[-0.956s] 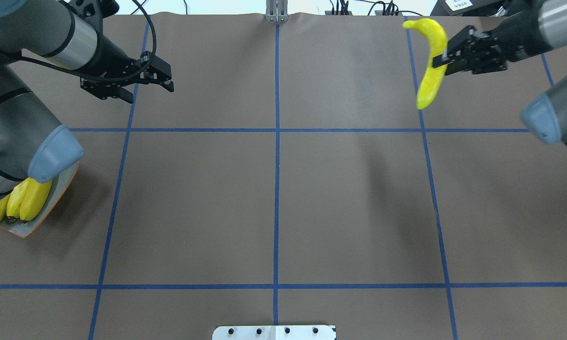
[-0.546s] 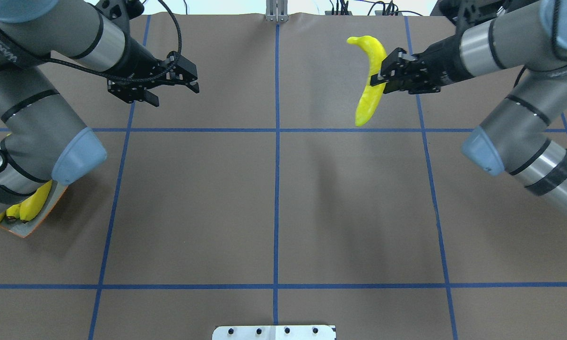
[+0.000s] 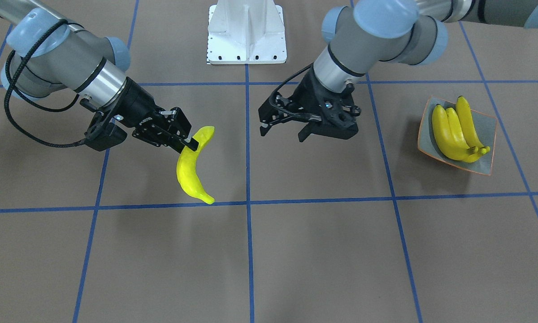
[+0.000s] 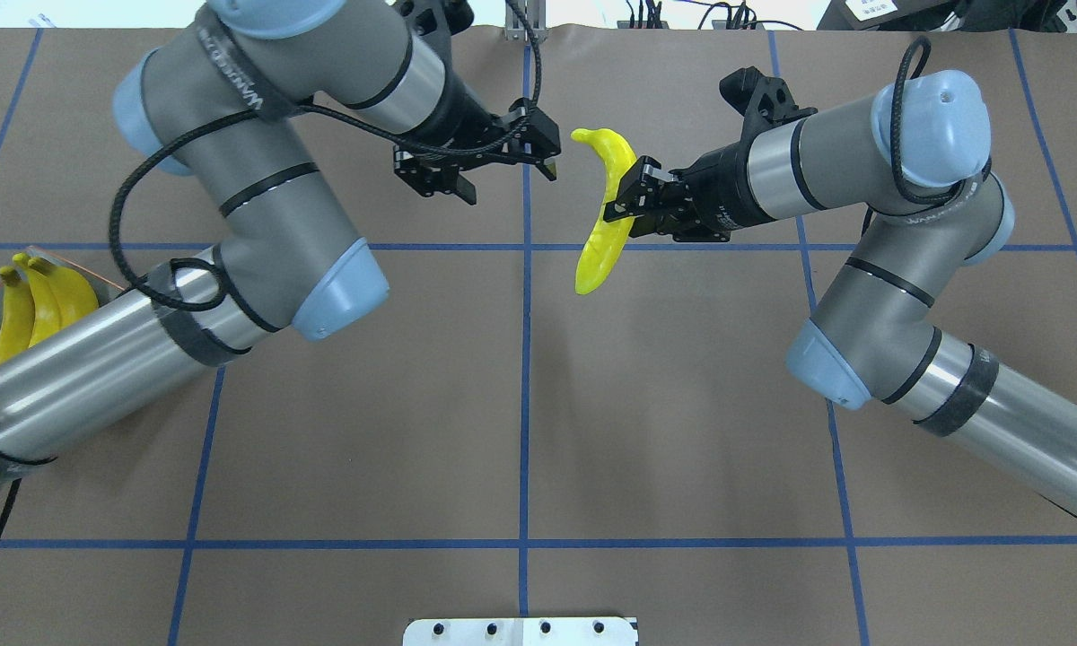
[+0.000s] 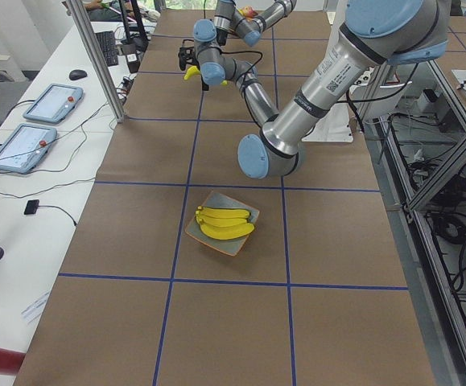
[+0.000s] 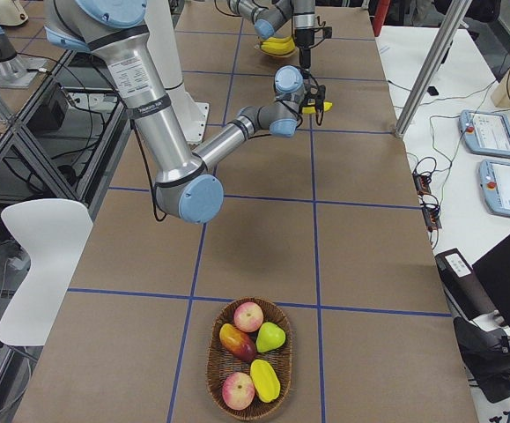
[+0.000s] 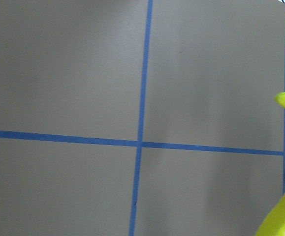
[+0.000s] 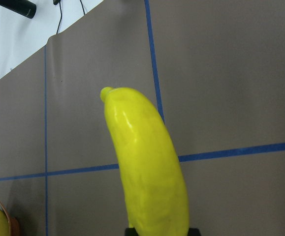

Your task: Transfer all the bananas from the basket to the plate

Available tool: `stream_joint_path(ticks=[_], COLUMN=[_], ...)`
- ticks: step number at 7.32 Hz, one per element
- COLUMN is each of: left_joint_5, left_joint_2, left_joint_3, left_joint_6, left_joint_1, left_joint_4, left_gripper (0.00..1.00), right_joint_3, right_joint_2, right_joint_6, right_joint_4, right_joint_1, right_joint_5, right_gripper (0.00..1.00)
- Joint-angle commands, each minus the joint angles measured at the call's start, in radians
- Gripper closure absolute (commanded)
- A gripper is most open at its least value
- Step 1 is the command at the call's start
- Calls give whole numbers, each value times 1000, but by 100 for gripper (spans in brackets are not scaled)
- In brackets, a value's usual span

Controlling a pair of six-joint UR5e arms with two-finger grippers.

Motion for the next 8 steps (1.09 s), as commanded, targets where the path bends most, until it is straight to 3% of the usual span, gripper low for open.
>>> stream_joint_path(ticks=[1,4,8], left_joint_5=[0,9,23], left_joint_2=[-97,-98,-144], left_joint_3=[134,139,231], left_joint_6=[-1,-3,-24], left_joint_1=[8,6,14], left_joint_4=[-60,-60,-108], left_gripper=[1,1,1], right_joint_3=[7,45,62], right_joint_2=[3,-8,-7], right_joint_6=[12,14,19], right_joint_4=[4,-2,-2], right_joint_1=[-13,-13,-15], right_joint_5=[-14,-10,-11], right_gripper=[100,100,100])
